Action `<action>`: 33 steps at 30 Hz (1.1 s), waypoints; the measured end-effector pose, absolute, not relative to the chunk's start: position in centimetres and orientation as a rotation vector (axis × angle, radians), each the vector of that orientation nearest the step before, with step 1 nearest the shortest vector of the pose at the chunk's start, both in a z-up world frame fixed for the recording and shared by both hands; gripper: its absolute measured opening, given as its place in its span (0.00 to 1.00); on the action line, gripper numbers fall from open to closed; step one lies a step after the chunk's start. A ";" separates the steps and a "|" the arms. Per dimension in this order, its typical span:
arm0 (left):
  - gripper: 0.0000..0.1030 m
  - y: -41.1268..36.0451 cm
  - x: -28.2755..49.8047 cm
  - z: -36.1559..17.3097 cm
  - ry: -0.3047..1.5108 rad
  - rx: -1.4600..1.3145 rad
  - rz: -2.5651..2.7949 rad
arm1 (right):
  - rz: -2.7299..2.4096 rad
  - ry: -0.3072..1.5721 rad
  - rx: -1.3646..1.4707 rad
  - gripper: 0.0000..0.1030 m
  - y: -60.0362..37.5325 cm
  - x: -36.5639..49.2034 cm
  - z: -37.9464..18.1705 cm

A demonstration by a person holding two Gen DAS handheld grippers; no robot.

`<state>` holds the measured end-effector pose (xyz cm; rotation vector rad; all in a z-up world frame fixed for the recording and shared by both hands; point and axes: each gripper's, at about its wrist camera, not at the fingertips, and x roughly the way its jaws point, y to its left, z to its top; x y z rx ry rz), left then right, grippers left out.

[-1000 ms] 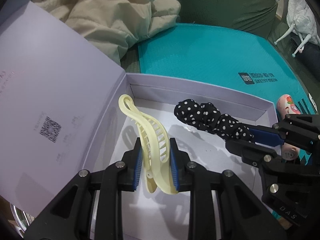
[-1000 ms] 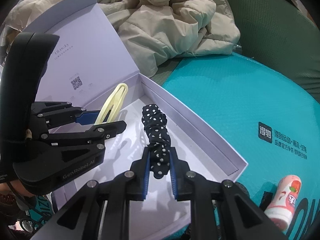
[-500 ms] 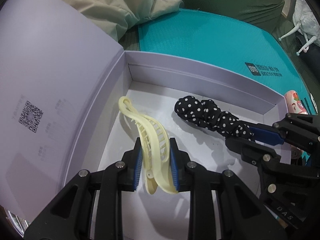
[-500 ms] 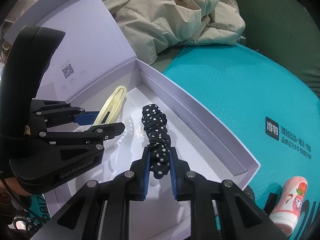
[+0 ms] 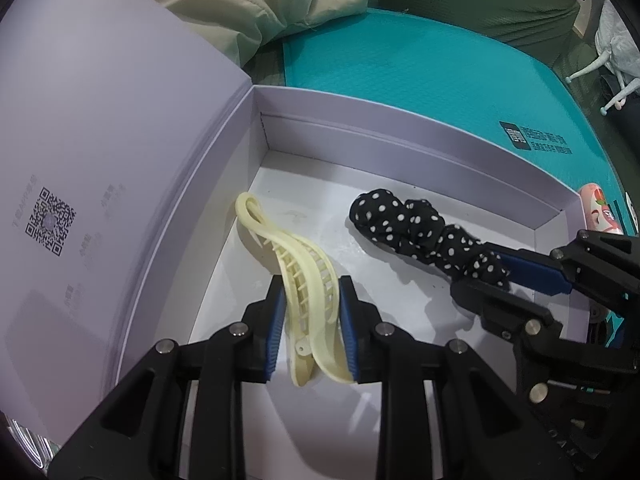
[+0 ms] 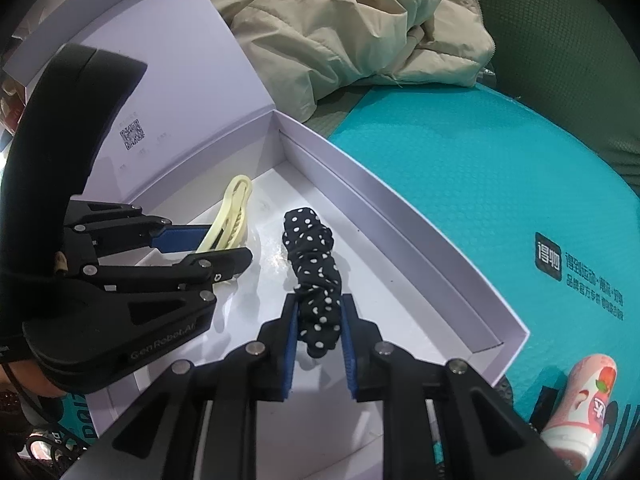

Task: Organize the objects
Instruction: 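Open both tools to release the clip and scrunchie in the box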

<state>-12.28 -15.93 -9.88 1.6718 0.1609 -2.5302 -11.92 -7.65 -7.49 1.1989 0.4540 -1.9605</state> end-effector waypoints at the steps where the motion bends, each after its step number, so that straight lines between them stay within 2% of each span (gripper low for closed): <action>1: 0.24 -15.9 -12.3 -9.9 0.156 1.673 -2.527 | -1.960 0.460 1.200 0.22 -7.7 -11.9 -7.5; 6: 0.28 -15.7 -12.1 -9.8 0.134 1.678 -2.508 | -1.974 0.464 1.182 0.34 -7.6 -11.6 -7.1; 20: 0.44 -16.5 -9.8 -6.8 0.133 1.574 -2.539 | -2.029 0.453 1.134 0.34 -6.5 -10.8 -5.0; 29: 0.48 -15.0 -9.6 -4.9 0.145 1.516 -2.576 | -2.073 0.414 1.100 0.43 -5.1 -10.3 -3.0; 33: 0.53 -14.4 -9.1 -3.6 0.129 1.484 -2.603 | -2.101 0.371 1.087 0.45 -4.0 -10.3 -1.9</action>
